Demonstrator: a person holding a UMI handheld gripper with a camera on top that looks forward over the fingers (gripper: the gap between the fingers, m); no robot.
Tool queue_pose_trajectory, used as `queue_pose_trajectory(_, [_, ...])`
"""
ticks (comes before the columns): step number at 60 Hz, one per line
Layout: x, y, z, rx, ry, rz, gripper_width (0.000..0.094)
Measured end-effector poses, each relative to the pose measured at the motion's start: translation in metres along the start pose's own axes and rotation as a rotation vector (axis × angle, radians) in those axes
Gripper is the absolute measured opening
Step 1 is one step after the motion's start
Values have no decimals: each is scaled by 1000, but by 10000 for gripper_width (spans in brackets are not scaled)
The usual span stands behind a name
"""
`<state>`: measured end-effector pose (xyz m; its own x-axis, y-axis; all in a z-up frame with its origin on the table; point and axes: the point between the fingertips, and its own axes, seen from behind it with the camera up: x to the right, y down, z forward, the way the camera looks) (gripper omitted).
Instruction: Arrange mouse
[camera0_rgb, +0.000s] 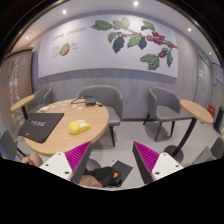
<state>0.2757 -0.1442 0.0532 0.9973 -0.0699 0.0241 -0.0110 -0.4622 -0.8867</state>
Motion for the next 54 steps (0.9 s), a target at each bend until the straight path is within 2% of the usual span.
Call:
queue_pose_trajectory(10, [-63, 9, 35, -28, -153, -10, 855])
queue_pose_trajectory(25, [-142, 9, 94, -54, -277, -56, 854])
queue_pose_trajectory(34, [-172, 2, 128, -61, -273, -108, 862])
queue_pose_trajectory(43, [-179, -13, 163, -57, -208, -95, 848])
queue_pose_trajectory(46, [-180, -18, 172, -57, -183, -83, 816])
queue_pose_trajectory(48, [-180, -20, 176, -53, -164, -73, 761])
queue_pose_trajectory(50, [-178, -22, 179, -40, -141, -61, 677])
queue_pose_trajectory(52, [-174, -23, 180, -19, -112, -48, 555])
queue_pose_trajectory(54, [-173, -24, 181, 10, -89, -24, 506])
